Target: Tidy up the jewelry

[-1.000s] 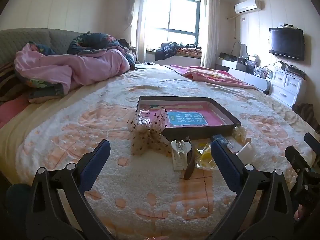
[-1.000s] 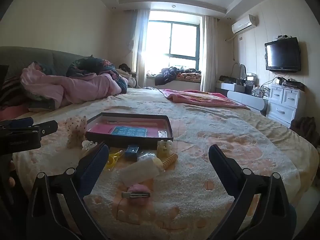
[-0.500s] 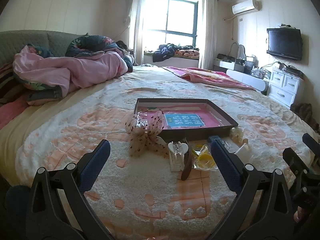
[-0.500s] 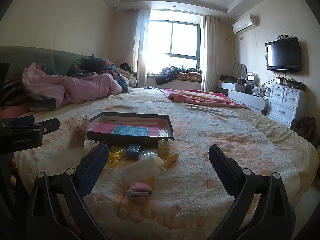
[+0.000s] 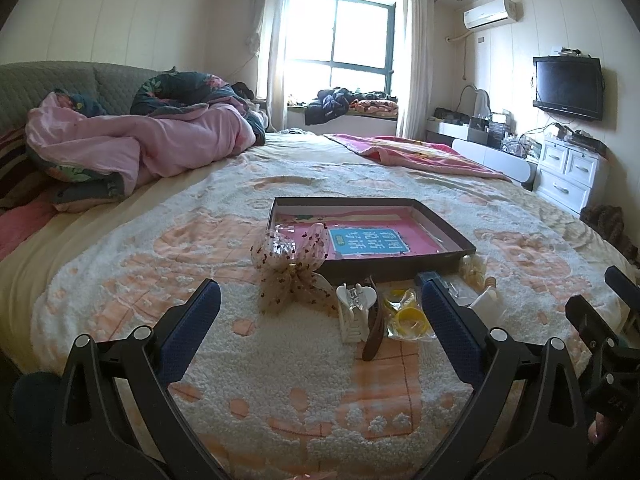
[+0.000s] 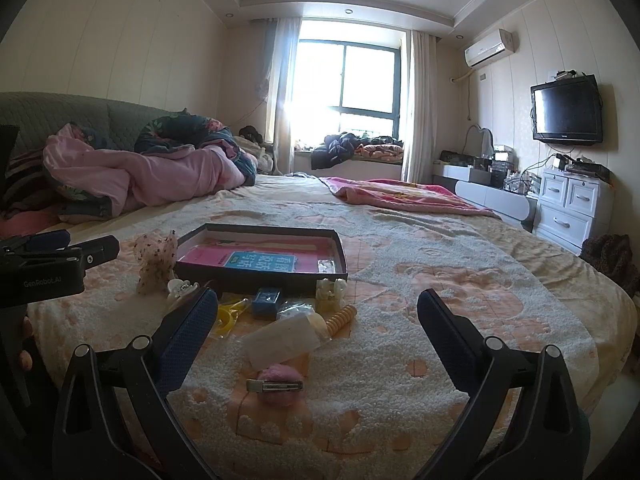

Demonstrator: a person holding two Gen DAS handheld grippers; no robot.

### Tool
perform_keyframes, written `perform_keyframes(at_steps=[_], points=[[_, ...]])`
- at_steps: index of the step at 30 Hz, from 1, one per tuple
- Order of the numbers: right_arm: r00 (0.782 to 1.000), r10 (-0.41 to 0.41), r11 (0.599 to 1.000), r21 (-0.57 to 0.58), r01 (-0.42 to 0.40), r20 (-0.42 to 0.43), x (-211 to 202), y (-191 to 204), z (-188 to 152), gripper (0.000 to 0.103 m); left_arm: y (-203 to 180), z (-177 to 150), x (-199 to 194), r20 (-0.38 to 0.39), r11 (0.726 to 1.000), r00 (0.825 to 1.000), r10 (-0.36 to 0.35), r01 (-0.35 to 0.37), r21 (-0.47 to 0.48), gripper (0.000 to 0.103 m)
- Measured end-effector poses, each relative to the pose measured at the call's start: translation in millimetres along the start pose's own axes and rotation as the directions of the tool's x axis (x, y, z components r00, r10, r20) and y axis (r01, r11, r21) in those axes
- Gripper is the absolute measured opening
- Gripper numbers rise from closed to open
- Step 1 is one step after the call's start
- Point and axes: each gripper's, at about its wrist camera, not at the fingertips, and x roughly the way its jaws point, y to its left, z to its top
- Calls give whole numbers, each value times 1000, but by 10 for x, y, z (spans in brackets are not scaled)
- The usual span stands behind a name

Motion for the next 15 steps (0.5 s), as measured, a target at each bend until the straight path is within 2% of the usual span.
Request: perform_keyframes(at_steps=[15], points=[[1000,-1,1000,1,1,1,-25,5,1,97,-9,54,-36,4,1000,1000,-2,2,0,92]])
